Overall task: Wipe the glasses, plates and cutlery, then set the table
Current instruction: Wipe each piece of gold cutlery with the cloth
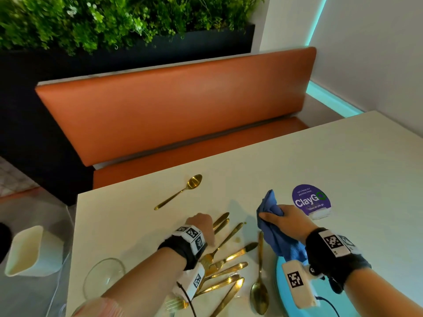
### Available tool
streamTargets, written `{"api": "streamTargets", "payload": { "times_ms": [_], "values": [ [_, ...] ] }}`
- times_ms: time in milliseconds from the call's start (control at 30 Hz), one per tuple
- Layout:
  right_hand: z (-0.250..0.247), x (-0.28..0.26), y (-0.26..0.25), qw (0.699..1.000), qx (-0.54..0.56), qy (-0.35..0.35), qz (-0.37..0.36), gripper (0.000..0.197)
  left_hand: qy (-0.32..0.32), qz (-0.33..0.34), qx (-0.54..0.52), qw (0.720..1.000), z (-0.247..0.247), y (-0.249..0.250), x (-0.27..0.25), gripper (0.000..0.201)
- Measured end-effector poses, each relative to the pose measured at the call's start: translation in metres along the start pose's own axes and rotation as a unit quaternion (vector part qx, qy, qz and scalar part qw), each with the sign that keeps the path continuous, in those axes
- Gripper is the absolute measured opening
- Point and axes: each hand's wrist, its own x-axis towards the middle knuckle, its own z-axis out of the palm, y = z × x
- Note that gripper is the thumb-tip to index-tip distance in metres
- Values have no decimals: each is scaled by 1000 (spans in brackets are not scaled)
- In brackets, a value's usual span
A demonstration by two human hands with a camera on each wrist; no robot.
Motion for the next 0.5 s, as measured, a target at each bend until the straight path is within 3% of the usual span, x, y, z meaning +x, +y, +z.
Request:
{"api": "streamTargets", "payload": {
  "times_ms": [100,167,300,400,500],
  "values": [
    [0,-6,7,998,62,3,15,37,40,-23,16,999,11,0,-8,37],
    [0,-11,12,994,105,7,31,38,28,-38,-3,999,9,0,-12,37],
    [2,-21,22,989,134,-15,52,42,-25,-44,-66,997,-7,0,-22,35],
    [3,-26,27,987,144,-21,68,41,-20,-31,-137,990,-21,-1,-27,29],
    [3,-29,25,982,173,-18,78,42,5,-15,-226,974,-43,1,-40,36]
  ]
}}
